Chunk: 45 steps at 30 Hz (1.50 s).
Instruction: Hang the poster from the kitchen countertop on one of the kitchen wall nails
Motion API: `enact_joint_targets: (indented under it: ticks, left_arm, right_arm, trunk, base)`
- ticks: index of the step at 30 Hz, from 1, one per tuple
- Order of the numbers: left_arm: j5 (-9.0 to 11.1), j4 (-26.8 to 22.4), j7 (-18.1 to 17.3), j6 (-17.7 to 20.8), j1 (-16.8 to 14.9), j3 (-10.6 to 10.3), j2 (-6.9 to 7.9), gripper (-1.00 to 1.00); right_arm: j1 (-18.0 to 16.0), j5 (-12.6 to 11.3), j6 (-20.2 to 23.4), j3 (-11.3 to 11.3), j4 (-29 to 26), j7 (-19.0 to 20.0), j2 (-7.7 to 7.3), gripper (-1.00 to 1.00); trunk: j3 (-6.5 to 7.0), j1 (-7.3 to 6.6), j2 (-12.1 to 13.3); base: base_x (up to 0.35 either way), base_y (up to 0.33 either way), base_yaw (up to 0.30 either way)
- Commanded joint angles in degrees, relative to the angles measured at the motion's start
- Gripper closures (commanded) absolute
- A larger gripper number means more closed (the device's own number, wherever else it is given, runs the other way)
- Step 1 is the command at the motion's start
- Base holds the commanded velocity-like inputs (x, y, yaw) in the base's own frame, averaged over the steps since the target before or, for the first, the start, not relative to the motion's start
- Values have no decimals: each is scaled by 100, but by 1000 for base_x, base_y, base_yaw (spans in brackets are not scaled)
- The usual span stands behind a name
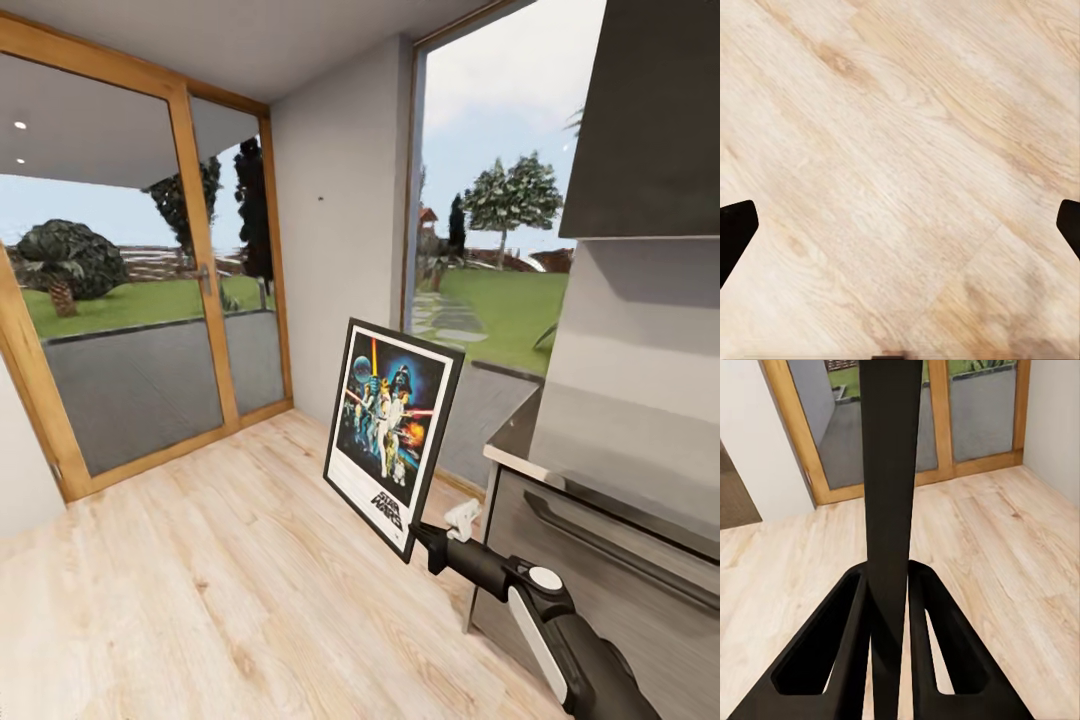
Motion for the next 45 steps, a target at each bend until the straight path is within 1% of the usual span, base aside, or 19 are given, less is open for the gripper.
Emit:
enact_joint_targets:
  ticks: [1,4,14,26,35,37,43,45]
  left_arm:
    - [-22,-6,-3,-9,2,26,-7,-100]
    - [-22,-6,-2,-9,2,30,-8,-100]
    - [-27,-13,11,7,2,23,-14,-100]
    - [-38,-56,24,16,2,16,-8,-100]
    - [-40,-81,1,22,2,128,14,-100]
    - [-40,-86,2,24,2,137,43,-100]
    - [-32,-91,6,26,2,150,223,-100]
    - [-30,-92,6,22,2,151,234,-100]
  right_arm:
    - [-3,-70,60,8,-3,5,-5,100]
    - [-3,-71,60,8,-3,5,-4,100]
    - [-3,-68,58,10,6,7,-3,100]
    - [-3,-67,50,8,6,-10,-3,100]
    - [-3,-67,48,8,6,-20,-3,100]
    - [-3,-68,48,8,5,-20,-3,100]
    - [-3,-71,48,8,4,-21,-3,100]
    - [-3,-69,48,8,5,-21,-3,100]
  trunk:
    - [4,-23,38]
    - [36,-88,158]
    - [205,-308,559]
    - [320,-572,1041]
    - [399,-769,1402]
    - [417,-813,1482]
    - [469,-945,1723]
    - [487,-989,1803]
  base:
    - [0,0,0]
    - [0,0,0]
    - [0,0,0]
    - [0,0,0]
    - [0,0,0]
    - [0,0,0]
    - [0,0,0]
    - [0,0,0]
